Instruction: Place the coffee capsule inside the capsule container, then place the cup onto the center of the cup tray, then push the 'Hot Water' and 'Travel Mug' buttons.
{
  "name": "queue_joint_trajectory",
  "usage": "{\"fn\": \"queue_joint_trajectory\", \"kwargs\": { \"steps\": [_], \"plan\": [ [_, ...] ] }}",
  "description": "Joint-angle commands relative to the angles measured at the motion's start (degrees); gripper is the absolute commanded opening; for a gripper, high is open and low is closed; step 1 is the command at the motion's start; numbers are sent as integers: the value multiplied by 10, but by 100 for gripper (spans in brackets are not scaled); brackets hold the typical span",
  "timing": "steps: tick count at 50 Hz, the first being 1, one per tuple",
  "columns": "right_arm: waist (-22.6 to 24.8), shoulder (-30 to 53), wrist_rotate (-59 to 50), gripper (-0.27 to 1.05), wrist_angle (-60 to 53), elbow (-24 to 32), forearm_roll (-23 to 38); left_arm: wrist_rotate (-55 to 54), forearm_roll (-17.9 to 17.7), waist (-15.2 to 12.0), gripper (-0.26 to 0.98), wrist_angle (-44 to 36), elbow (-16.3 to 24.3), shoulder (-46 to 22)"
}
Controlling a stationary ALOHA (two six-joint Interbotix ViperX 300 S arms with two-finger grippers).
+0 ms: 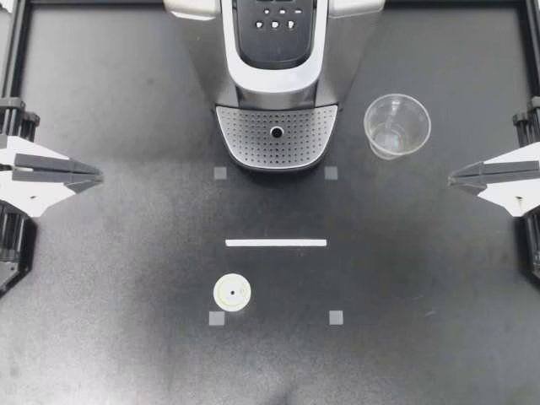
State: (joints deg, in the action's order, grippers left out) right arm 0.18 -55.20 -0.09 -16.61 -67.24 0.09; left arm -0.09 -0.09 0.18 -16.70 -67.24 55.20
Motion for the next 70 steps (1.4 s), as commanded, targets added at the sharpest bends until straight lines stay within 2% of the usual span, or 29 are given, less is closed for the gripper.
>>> {"fn": "queue_joint_trajectory", "kwargs": {
  "steps": [1,6,18,31,45,51,56,67,70],
  "plan": [
    [-1,7,1,15,-8,7,0,0,2,9,17,-1,4,-14],
    [-1,30,0,8,-24,13,1,0,2,29,10,16,8,-36],
    [6,165,-3,8,-47,51,1,-7,-3,85,9,127,42,-128],
    [27,345,-31,8,-47,115,0,-5,-8,86,9,201,71,-237],
    [40,468,-60,8,-37,173,1,-5,-8,86,11,200,89,-333],
    [46,499,-60,8,-18,191,1,-3,-8,86,20,191,96,-367],
    [52,520,-60,8,-5,207,1,0,-8,87,32,180,100,-386],
    [69,576,-58,8,6,238,1,0,-8,102,75,168,114,-438],
    [73,586,-58,8,9,245,1,-1,-8,105,82,163,121,-453]
  ]
}}
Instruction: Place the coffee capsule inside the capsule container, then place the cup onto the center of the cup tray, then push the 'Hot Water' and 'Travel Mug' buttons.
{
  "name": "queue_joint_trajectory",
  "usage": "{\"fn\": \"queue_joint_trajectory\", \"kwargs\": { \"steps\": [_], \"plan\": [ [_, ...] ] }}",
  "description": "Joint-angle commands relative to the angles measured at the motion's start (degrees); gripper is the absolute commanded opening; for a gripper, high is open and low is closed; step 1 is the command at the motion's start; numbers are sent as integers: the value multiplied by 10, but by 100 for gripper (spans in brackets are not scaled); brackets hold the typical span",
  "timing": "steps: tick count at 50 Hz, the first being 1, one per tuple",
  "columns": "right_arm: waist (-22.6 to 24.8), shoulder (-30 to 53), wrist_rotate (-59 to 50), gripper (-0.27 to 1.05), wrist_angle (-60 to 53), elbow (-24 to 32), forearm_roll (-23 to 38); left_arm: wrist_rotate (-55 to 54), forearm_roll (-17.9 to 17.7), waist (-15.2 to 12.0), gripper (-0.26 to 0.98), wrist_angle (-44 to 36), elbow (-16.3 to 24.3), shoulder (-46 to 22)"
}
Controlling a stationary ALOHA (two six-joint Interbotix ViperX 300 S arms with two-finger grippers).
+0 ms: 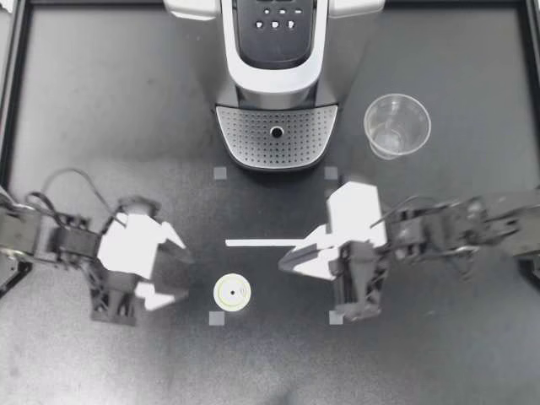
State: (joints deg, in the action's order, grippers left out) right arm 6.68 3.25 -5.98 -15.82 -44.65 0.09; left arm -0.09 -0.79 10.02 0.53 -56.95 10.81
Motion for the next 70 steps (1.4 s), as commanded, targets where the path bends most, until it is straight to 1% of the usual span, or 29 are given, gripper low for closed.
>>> {"fn": "queue_joint_trajectory", "kwargs": {
  "steps": [1,12,16,51,70],
  "plan": [
    [9,5,1,8,1,22,1,-1,-1,7,83,-11,22,-14],
    [20,33,1,8,17,46,1,5,-1,9,82,-19,51,-57],
    [21,41,1,8,23,52,1,10,1,9,82,-25,54,-65],
    [21,99,3,8,24,95,1,17,4,8,81,-72,72,-117],
    [21,107,4,8,24,99,1,24,4,-4,81,-73,80,-131]
  ]
}}
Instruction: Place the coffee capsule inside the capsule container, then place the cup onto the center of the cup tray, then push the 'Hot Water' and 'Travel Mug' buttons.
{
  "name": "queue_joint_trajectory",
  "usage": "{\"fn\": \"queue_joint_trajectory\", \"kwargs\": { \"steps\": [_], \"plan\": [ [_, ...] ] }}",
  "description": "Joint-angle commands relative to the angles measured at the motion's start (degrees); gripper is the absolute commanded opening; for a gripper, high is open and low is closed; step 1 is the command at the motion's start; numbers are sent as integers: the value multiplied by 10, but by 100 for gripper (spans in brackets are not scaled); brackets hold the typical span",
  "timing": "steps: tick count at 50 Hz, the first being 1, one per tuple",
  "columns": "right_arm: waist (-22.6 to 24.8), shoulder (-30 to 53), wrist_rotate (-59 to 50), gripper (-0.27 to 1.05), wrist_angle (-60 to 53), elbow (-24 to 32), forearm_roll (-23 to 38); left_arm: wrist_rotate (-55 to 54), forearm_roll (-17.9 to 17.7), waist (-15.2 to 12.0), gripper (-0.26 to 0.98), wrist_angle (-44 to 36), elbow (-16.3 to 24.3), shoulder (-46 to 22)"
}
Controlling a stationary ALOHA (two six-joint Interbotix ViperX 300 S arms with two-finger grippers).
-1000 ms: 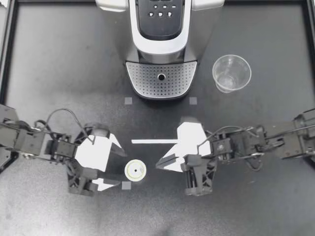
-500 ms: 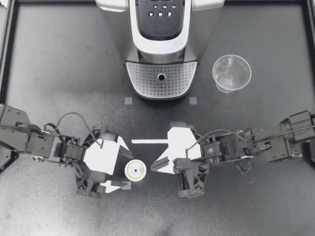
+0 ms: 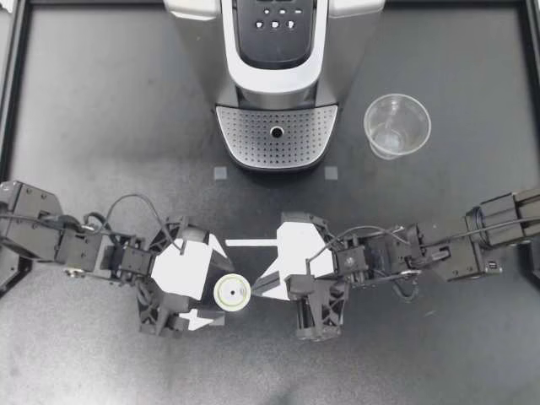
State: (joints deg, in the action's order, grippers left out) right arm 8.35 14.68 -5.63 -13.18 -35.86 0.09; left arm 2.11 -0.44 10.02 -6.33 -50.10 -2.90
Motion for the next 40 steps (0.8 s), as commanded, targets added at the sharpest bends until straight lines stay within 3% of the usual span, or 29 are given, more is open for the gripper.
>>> {"fn": "queue_joint_trajectory", "kwargs": {
  "steps": [1,24,40],
  "plan": [
    [4,-5,1,8,-3,11,1,3,1,-4,81,-4,13,5],
    [4,3,2,8,-1,18,1,4,1,-4,77,0,31,-11],
    [4,0,2,8,4,18,2,3,1,-4,57,1,32,-6]
  ]
}}
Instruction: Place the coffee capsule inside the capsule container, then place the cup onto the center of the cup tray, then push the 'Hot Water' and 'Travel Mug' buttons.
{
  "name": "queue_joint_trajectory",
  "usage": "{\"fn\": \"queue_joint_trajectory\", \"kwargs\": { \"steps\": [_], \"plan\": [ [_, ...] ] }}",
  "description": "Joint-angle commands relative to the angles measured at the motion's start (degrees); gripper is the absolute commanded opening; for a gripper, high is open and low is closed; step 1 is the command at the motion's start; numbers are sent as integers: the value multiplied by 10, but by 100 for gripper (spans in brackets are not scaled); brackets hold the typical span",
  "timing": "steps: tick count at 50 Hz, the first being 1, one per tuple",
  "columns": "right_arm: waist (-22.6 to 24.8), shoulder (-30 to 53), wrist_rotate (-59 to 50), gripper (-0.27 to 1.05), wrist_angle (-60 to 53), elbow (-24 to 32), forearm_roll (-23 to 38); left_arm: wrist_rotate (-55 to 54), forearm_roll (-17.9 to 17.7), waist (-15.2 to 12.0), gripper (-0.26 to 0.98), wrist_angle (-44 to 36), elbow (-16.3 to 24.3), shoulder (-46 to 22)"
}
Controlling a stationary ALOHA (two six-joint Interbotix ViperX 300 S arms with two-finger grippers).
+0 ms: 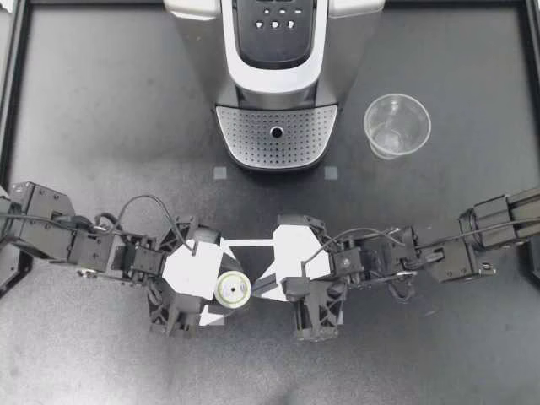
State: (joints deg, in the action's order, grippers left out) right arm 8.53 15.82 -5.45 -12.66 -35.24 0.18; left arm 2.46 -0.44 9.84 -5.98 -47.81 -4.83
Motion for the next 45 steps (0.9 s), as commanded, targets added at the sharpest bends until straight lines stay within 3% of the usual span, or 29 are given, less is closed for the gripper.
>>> {"fn": "queue_joint_trajectory", "kwargs": {
  "steps": [1,17,31,45],
  "plan": [
    [2,-12,0,8,-1,12,1,-2,1,-2,55,-2,9,14],
    [-11,-83,-7,8,-10,-4,-1,-12,-3,-2,51,-3,1,47],
    [-79,-192,-33,8,-116,-66,-4,-37,-3,-2,51,-29,-18,93],
    [-156,-233,-69,8,-219,-102,-5,-48,-3,-2,51,-62,-33,122]
  ]
}}
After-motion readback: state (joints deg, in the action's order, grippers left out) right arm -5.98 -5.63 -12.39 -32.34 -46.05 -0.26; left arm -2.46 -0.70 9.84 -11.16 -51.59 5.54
